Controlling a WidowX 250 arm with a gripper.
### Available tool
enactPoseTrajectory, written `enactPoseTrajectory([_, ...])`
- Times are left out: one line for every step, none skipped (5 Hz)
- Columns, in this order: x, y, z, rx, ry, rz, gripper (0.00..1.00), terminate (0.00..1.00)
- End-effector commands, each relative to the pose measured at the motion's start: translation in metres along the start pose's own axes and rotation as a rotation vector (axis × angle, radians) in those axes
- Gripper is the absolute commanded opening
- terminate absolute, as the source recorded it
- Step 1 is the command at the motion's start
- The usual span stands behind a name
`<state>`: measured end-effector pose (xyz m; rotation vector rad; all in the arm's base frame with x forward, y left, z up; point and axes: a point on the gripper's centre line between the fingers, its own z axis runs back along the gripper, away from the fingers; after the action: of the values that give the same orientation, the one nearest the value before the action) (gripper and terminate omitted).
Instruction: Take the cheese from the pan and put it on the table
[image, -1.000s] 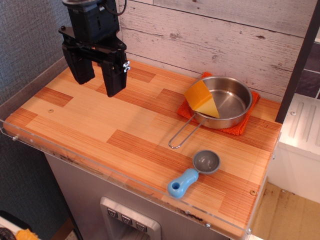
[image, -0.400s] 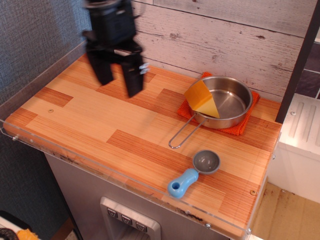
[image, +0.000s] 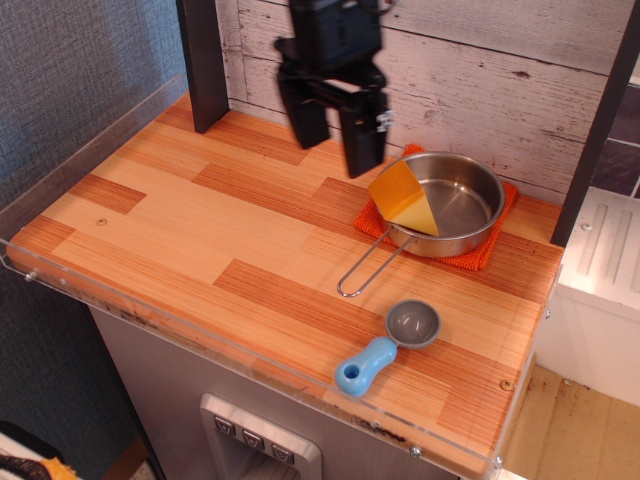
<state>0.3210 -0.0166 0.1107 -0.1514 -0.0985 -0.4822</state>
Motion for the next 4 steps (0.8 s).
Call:
enactPoseTrajectory([0.045, 0.001, -0.011, 0.080, 0.012, -0.146, 1.00, 0.00])
enactPoseTrajectory([0.054, 0.004, -0.024, 0.097, 0.047, -0.164, 1.00, 0.00])
enactPoseTrajectory([0.056, 0.000, -0.035, 0.105, 0.072, -0.170, 1.00, 0.00])
enactPoseTrajectory([0.056, -0.002, -0.040, 0.102, 0.080, -0.153, 1.00, 0.00])
